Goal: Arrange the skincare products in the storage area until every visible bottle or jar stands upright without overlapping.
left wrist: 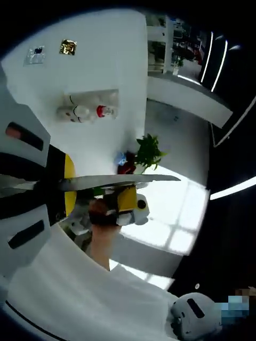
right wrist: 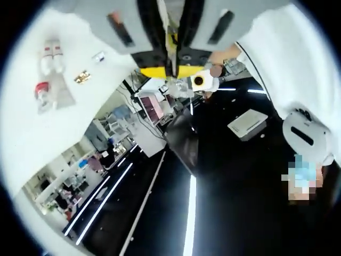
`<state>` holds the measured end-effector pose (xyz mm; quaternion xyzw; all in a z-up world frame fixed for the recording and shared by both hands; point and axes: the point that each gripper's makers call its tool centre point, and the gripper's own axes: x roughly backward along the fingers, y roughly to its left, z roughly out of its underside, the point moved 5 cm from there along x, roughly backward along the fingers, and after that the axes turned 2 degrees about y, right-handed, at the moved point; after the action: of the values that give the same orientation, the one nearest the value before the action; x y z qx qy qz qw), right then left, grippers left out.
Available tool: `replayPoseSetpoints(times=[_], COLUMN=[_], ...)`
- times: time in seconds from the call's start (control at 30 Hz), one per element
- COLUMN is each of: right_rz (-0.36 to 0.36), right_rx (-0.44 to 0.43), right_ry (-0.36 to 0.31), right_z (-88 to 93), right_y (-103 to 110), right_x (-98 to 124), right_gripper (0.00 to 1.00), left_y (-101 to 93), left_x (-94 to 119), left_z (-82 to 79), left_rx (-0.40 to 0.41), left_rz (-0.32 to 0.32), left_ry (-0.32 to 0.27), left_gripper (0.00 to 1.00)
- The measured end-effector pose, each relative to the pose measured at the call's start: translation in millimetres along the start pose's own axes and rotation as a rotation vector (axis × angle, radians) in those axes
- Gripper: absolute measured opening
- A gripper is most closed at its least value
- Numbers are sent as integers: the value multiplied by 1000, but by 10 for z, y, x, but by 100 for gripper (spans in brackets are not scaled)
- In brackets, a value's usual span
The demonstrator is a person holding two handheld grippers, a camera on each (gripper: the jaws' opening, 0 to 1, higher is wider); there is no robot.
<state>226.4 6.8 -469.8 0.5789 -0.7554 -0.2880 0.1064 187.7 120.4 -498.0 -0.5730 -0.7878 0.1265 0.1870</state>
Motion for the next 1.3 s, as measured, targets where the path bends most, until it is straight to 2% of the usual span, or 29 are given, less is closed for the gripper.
replayPoseSetpoints(times=[0.13,0.4,0.5,0.63,0.83,0.93,1.07,1.13,1.23,1.3], right_rz=[27,5,-2,-5,8,-3,-2,10,35,52], right_rx=[-11,-74,-89,-107,-133,-182,-226,-268,-307,-336], right_ry=[-6,17,15,16,-7,-29,-73,-100,-146,-168], right_z=[80,321,364,393,404,402,420,437,440,439], right_y=[-26,65,85,100,69,98,113,100,57,16], right_x=[6,-21,-41,-63,-48,-66,-94,-104,-109,-104], right_gripper=[24,24,23,20,3,2,1,1,1,1], left_y=[-5,34,40,74,110,138,168,199,179,155], left_x=[59,167,167,161,157,164,174,154,97,66], left_z=[-107,-310,-324,-324,-311,-328,-364,-337,-200,-72], left_rx=[38,112,123,158,187,202,206,229,229,270], left_rz=[1,6,8,8,8,13,16,-2,-14,-15], left_ry=[-71,-183,-189,-201,-198,-209,-264,-281,-241,-207], left_gripper=[0,0,0,0,0,0,1,4,20,26])
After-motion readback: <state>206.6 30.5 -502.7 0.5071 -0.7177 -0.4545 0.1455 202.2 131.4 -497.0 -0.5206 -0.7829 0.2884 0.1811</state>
